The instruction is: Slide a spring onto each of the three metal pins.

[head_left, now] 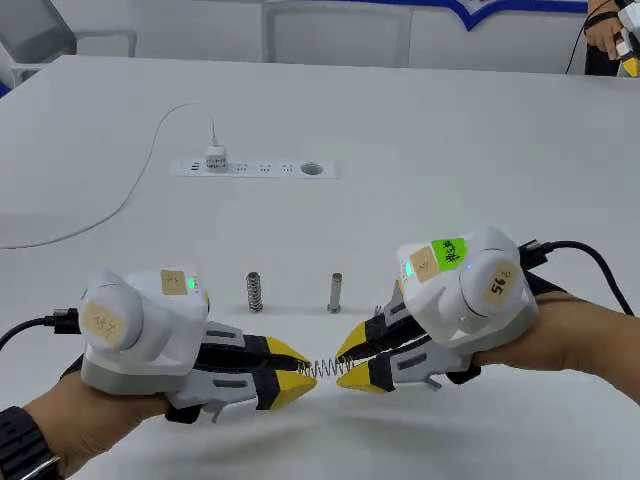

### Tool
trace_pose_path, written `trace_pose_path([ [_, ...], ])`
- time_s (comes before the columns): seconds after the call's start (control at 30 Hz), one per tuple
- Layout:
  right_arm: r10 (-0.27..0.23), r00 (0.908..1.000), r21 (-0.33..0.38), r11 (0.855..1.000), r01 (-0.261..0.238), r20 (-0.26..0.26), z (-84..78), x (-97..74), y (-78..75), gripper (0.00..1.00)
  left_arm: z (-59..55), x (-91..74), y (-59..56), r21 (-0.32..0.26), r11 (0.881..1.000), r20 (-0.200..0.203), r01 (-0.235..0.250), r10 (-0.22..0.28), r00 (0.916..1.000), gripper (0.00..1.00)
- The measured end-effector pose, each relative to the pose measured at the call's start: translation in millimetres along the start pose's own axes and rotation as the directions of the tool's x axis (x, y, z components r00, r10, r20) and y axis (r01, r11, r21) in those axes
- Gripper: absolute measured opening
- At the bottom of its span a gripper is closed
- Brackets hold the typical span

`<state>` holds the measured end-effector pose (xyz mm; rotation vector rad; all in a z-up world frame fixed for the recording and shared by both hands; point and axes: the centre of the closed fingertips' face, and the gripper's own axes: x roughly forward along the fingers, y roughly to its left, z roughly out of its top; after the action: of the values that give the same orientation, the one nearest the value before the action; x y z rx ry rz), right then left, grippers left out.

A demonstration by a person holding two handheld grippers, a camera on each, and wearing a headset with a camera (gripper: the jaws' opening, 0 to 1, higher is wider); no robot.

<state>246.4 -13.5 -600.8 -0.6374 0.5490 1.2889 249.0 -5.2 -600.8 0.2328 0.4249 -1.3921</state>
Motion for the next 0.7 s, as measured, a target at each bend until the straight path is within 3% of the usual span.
trace_pose_path([
  [0.43, -0.018, 0.9942, 0.059, 0.998, 0.011, 0.106, 29.4, -9.0, -2.9, 0.12, 3.1, -1.8, 5.2, -0.042, 0.999, 0.046, -0.019, 0.021, 0.9987, 0.10],
  [0.7, -0.024, 0.9905, 0.057, 0.998, 0.017, 0.135, 42.0, -8.5, -2.8, 0.12, 4.5, 2.0, 2.9, -0.050, 0.999, 0.052, -0.019, 0.022, 0.9984, 0.10],
])
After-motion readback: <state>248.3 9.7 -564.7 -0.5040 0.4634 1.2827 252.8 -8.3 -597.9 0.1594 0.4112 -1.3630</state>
